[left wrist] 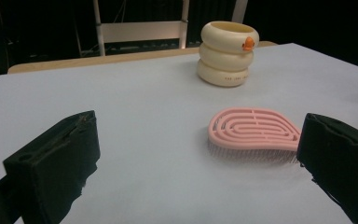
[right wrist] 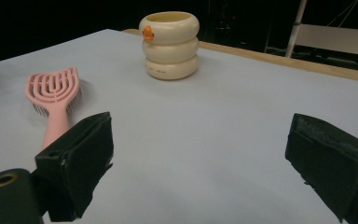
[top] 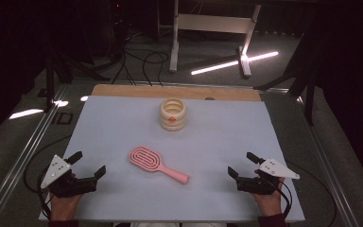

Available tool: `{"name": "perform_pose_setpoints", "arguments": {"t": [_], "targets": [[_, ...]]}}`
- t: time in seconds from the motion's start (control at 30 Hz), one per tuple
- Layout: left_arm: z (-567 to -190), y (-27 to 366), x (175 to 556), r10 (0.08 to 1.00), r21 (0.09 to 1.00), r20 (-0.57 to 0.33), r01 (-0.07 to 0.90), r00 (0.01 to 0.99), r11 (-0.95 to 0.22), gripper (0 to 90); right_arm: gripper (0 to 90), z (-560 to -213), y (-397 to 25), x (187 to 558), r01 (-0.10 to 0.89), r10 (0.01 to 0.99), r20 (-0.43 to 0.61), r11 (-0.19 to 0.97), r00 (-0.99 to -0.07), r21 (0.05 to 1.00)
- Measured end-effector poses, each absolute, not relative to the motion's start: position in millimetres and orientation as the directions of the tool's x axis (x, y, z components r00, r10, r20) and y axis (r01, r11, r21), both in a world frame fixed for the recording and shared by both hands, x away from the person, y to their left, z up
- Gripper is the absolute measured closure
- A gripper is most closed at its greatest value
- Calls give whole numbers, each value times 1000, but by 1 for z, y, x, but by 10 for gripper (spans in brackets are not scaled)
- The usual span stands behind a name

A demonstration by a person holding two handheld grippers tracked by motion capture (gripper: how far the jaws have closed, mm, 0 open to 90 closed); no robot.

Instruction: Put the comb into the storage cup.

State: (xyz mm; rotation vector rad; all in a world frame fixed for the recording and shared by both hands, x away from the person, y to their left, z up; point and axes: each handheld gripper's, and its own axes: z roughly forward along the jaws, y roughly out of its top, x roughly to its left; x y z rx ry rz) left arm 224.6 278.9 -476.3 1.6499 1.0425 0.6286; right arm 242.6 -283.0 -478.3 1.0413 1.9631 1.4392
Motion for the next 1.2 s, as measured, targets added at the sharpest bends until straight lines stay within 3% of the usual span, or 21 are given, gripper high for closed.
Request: {"name": "perform_pose_setpoints", "arguments": {"t": [1.0,1.2], "targets": [[-479,267,227,859,934,-76,337,507,-117,18,76,-480,-283,242,283,812,46,150,-582,947],[-479,260,227,854,928,-56,343,517,-147,80,77,-480,-284,242,281,812,44,150,-582,948]]}}
